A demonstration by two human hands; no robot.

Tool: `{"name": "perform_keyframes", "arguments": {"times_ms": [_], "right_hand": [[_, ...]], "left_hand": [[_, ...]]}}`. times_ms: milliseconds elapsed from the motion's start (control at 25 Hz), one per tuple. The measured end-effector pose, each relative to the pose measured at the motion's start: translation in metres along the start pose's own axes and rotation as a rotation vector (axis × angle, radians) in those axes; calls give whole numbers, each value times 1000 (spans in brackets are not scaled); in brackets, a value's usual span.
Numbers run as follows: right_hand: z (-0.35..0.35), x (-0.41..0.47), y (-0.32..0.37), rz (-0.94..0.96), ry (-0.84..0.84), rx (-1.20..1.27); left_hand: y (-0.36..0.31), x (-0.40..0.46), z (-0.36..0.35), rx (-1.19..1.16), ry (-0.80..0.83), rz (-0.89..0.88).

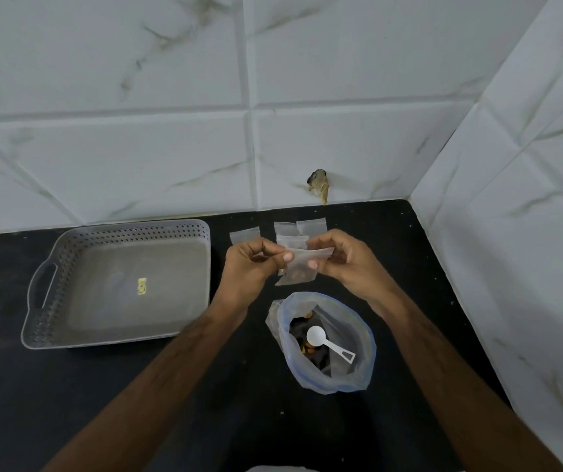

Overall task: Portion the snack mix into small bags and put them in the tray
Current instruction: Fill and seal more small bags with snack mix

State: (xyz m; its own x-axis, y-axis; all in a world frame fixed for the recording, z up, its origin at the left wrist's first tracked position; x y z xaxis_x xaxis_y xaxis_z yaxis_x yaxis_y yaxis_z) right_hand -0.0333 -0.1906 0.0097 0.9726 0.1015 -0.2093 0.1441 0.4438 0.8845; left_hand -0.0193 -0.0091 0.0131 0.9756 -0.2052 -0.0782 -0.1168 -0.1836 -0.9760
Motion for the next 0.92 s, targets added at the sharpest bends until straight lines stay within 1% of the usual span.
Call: {"name": "perform_keyframes", "arguments": {"times_ms": [80, 120, 160, 200, 240, 280, 320, 360, 400, 480, 600, 680, 800, 920], "right_hand": [[2, 13, -11, 5, 19, -13], [5, 22, -22, -22, 13, -10], [10, 31, -34, -57, 11, -11], [16, 41, -47, -95, 11, -30], [22, 50, -60, -132, 11, -68], [27, 57, -71, -166, 19, -109], [31, 65, -82, -198, 30, -147], [33, 71, -90, -226, 42, -180], [34, 77, -98, -251, 52, -206], [30, 88, -111, -289, 71, -220], [20, 104, -119, -281, 108, -233], [17, 111, -118, -257, 112, -303], [28, 115, -117, -226, 2, -435], [41, 114, -115, -178, -107, -419]], "left_hand": [[12, 11, -2, 9, -31, 22], [19, 18, 2, 48, -48, 28], [26, 26, 7, 137, -58, 22], [33, 34, 14, 301, -54, -9], [39, 40, 20, 518, -21, -56], [47, 43, 24, 737, 41, -99], [57, 43, 26, 907, 114, -118], [69, 43, 30, 1008, 176, -108], [79, 42, 34, 1053, 211, -74], [96, 44, 41, 1073, 223, -13], [117, 47, 42, 1137, 204, 8], [128, 49, 44, 1175, 164, 44], [136, 59, 48, 1183, 123, 73], [139, 66, 48, 1230, 124, 61]]}}
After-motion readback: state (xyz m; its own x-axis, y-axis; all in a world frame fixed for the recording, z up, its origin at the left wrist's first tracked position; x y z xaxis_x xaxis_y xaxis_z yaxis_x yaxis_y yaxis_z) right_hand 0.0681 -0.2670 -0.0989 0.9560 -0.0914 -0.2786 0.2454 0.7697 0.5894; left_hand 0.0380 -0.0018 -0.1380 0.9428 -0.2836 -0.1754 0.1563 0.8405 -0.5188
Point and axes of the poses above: each hand's wrist, its own x-axis towards the middle knuckle, its own z-axis out of the back of the hand, y = z × x, the point moved 8 cm from there along x, towards the middle knuckle, and after that the axes turned 9 degrees about -x, right-handed, at the moved point
